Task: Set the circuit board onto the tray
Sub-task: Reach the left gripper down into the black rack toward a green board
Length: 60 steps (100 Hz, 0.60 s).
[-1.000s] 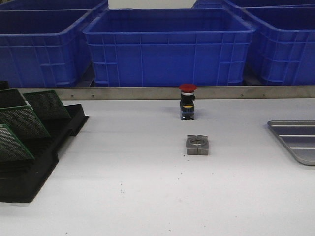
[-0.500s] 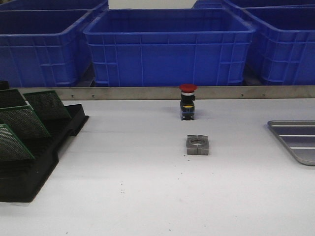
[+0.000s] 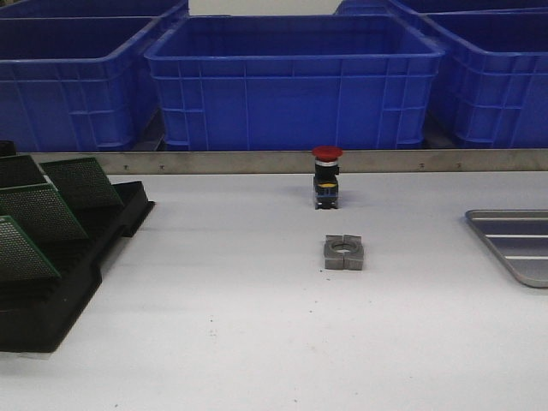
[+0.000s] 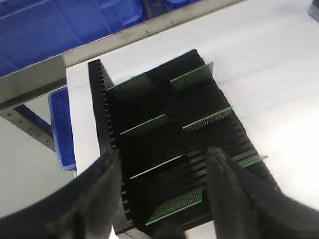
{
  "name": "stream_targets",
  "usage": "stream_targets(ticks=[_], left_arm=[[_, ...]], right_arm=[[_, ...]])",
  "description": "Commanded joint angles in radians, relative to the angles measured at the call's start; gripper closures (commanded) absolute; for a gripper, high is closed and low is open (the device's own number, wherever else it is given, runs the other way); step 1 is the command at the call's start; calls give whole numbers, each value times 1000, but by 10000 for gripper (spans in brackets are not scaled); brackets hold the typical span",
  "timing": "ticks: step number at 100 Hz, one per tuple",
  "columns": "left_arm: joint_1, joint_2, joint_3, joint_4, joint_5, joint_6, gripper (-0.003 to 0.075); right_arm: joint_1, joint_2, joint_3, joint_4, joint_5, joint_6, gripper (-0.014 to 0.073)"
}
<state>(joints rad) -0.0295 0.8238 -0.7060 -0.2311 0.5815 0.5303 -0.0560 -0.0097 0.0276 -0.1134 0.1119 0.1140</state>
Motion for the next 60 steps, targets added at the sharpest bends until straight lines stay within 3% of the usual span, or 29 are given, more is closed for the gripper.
stream_targets(ticks=[1,9,30,37,60], left_arm=[[3,70,-42,-97,-45,247,329],[3,137,-60,-196,29,522,330],[1,320,-70,-399,117,1045,330],[-10,385,-70,-396,107,1106,330],[-48,560,-70,-388,12,1105,330]], right_arm=[[-5,-20,2,-14,-71,-2,654],[-5,-20,2,-14,-71,-2,654],[-5,-20,2,-14,-71,-2,654],[-5,-20,2,-14,-71,-2,654],[-5,-20,2,-14,-71,-2,654]])
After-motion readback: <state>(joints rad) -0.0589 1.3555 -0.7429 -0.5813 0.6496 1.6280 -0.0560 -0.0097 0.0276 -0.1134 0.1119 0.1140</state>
